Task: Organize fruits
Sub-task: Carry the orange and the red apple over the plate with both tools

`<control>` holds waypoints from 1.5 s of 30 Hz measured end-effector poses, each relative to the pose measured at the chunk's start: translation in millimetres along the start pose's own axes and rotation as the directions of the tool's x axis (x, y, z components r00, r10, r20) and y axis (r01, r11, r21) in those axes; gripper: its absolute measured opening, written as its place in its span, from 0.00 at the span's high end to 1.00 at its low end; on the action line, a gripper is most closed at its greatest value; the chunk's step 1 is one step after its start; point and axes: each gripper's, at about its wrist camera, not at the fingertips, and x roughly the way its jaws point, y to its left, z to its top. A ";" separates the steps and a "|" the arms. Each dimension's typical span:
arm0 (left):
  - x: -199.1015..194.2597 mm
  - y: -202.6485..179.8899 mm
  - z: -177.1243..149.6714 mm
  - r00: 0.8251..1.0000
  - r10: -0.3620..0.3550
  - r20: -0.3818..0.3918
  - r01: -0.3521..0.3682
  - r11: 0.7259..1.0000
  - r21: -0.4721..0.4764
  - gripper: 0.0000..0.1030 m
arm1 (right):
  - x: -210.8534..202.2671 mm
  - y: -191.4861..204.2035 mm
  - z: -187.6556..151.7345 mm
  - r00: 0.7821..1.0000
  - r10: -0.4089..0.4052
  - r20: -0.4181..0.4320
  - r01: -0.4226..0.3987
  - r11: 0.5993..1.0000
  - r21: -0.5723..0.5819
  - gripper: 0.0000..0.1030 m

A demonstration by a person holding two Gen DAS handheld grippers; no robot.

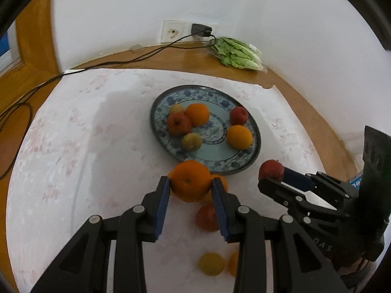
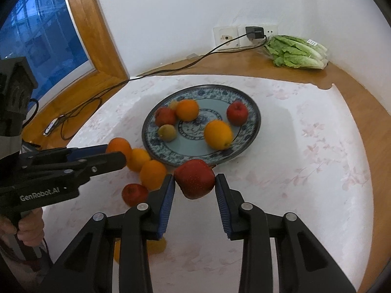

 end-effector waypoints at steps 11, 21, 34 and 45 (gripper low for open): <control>31.3 -16.6 17.1 1.000 0.007 -0.022 -0.007 0.999 0.033 0.65 | 15.0 -11.1 16.5 1.000 -0.001 0.004 0.001 1.000 0.013 0.66; 48.3 -18.7 21.0 1.000 0.014 -0.021 -0.013 0.998 0.058 0.65 | 29.7 -17.5 19.2 1.000 -0.011 0.008 0.011 1.000 0.009 0.66; 59.5 -20.4 32.5 1.000 0.006 0.031 -0.008 0.997 0.081 0.65 | 35.9 -30.0 25.8 0.998 -0.051 0.048 0.049 0.998 0.033 0.66; 61.9 -23.1 33.8 0.999 0.020 0.047 -0.024 0.995 0.095 0.65 | 36.7 -30.8 26.1 0.997 -0.056 0.058 0.055 0.998 0.031 0.66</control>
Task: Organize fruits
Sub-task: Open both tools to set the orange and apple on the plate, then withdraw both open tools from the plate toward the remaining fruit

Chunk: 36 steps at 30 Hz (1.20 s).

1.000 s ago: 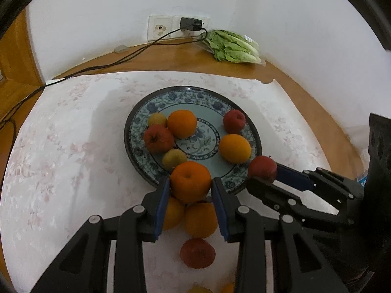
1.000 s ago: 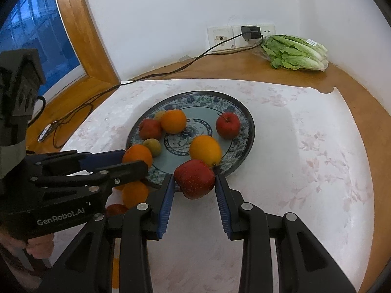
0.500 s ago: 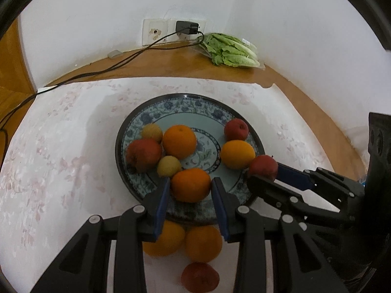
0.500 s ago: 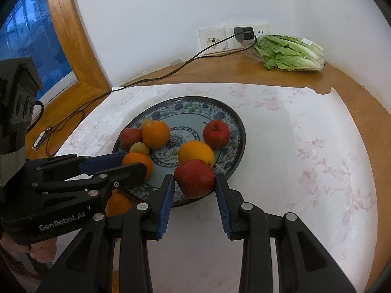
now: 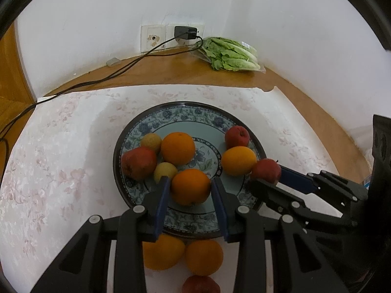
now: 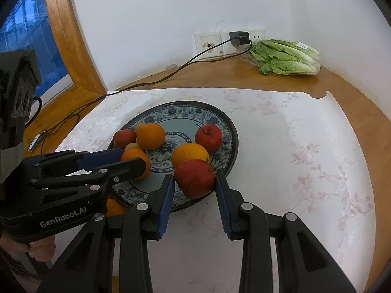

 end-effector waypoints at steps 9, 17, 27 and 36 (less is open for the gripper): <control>-1.1 -0.9 -1.3 1.000 -0.003 -0.002 0.003 1.000 0.004 0.65 | -1.2 0.0 -0.6 1.000 0.018 0.003 -0.018 1.000 0.013 0.64; -13.6 0.9 -3.1 1.000 -0.016 0.008 0.016 1.000 -0.010 0.58 | -6.9 -0.1 -0.6 0.999 0.027 0.022 -0.027 0.999 0.022 0.59; -37.2 4.4 -9.6 1.000 -0.015 0.013 0.015 1.000 -0.024 0.58 | -23.5 2.8 -5.6 0.999 0.018 0.033 -0.020 0.999 0.034 0.59; -53.3 11.0 -22.1 1.000 -0.025 0.003 0.025 0.998 -0.064 0.58 | -40.6 8.8 -12.6 0.999 0.015 0.036 -0.017 0.999 0.040 0.59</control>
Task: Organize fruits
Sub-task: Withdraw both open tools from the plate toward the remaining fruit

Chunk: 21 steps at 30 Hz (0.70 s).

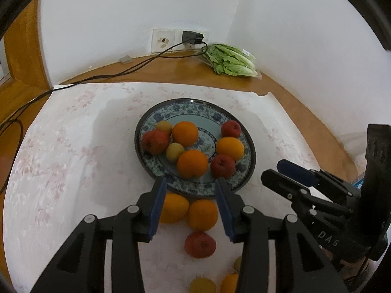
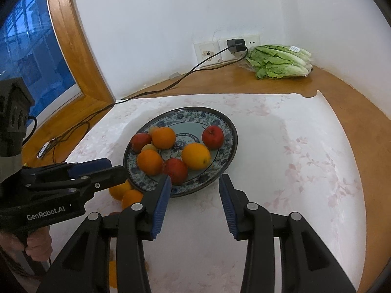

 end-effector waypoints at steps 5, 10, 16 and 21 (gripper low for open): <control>-8.5 0.5 -6.8 1.000 -0.005 -0.005 0.005 1.000 -0.008 0.58 | -9.6 5.2 -4.4 1.000 -0.005 -0.003 0.005 1.000 -0.004 0.59; -15.1 -1.0 -15.4 1.000 -0.011 -0.013 0.011 1.000 -0.012 0.57 | -16.4 8.8 -7.8 1.000 -0.005 -0.005 0.005 1.000 -0.005 0.59; -18.6 -3.2 -25.4 1.000 -0.017 -0.022 0.017 1.000 -0.010 0.57 | -27.2 12.7 -17.4 1.000 -0.008 -0.008 0.008 1.000 0.001 0.59; -17.2 -3.5 -32.8 0.999 -0.022 -0.037 0.021 1.000 -0.015 0.57 | -32.8 13.5 -23.7 1.000 -0.013 -0.017 0.013 1.000 0.010 0.59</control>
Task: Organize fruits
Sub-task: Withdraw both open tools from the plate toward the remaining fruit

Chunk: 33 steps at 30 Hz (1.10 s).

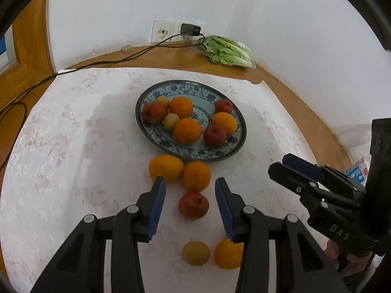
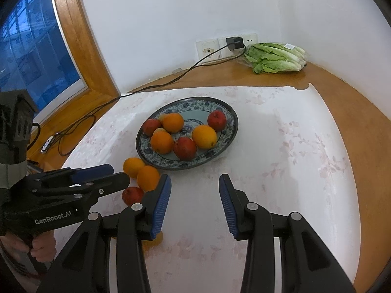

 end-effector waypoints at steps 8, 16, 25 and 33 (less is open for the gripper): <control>5.7 -0.2 -9.4 1.000 -0.004 -0.026 0.004 1.000 -0.003 0.57 | -2.8 1.0 -7.8 1.000 0.002 -0.019 -0.002 1.000 0.004 0.59; 13.1 -2.8 -15.6 0.999 -0.005 -0.050 0.005 1.000 0.002 0.57 | -3.2 2.3 -17.4 0.999 0.017 -0.042 -0.016 1.000 0.015 0.59; 21.2 -6.8 -17.4 0.998 0.000 -0.068 0.001 1.000 0.013 0.58 | 1.4 -1.8 -19.7 0.998 0.017 -0.055 -0.015 1.000 0.027 0.59; 25.6 -7.3 -18.0 0.997 0.010 -0.077 -0.009 1.000 0.018 0.58 | 3.8 -5.5 -21.4 0.998 0.018 -0.061 -0.016 0.999 0.038 0.59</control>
